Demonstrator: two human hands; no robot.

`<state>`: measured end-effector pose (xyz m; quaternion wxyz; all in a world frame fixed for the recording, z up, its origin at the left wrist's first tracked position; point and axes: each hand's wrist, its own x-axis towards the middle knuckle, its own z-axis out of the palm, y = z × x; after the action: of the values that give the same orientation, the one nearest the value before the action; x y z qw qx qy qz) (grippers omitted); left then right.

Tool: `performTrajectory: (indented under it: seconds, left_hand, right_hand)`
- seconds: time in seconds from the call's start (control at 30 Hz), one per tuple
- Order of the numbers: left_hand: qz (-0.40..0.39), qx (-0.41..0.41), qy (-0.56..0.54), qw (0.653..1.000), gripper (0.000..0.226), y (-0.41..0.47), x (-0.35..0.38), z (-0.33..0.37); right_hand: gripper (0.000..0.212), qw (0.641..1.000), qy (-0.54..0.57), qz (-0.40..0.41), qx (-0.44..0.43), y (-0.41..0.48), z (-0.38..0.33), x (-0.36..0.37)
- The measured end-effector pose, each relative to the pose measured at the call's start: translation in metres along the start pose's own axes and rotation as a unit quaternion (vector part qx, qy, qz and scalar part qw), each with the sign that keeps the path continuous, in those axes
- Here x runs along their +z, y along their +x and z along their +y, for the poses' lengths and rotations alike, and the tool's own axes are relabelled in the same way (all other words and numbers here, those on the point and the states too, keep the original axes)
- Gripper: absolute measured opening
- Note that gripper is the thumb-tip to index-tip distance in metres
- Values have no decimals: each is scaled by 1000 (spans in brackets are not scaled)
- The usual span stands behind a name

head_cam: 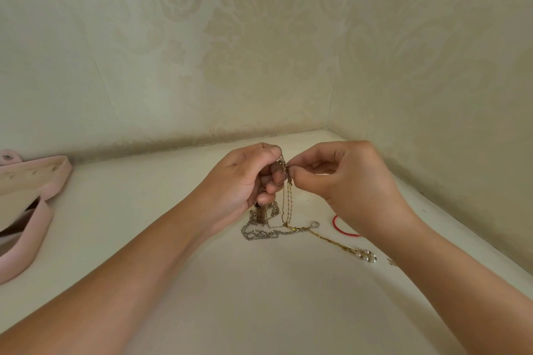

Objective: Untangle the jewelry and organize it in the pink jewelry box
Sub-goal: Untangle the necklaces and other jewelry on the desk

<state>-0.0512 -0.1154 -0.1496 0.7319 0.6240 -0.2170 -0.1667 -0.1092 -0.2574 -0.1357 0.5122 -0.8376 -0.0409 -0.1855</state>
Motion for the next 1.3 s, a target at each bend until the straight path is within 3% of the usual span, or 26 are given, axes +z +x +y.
performTrajectory:
  seconds: [0.1, 0.27, 0.57, 0.73, 0.83, 0.93, 1.1, 1.3]
  left_hand:
    - [-1, -1, -9, 1000, 21, 0, 1, 0]
    - [3, -8, -15, 1000, 24, 1, 0, 0]
    - [16, -24, -18, 999, 22, 1, -1, 0]
    - [8, -25, -11, 1000, 22, 1, 0, 1]
    - [-2, -28, 5, 1000, 23, 0, 1, 0]
    - [-8, -28, 6, 1000, 26, -1, 2, 0]
    - [-15, -28, 14, 999, 27, 0, 1, -1]
    - [-28, -32, 39, 998, 25, -1, 2, -2]
  right_hand:
    - [14, 999, 39, -19, 24, 2, 0, -1]
    - [14, 1000, -11, -13, 15, 4, 2, -3]
    - [11, 987, 147, -43, 48, 8, 4, -6]
    - [18, 940, 313, -94, 102, 10, 3, -7]
    - [16, 885, 417, -138, 153, 10, 4, -8]
    - [17, 839, 492, -132, 191, 10, 4, -9]
    - [15, 853, 473, -111, 193, 12, 7, -9]
    - [17, 837, 502, -125, 180, 11, 5, -9]
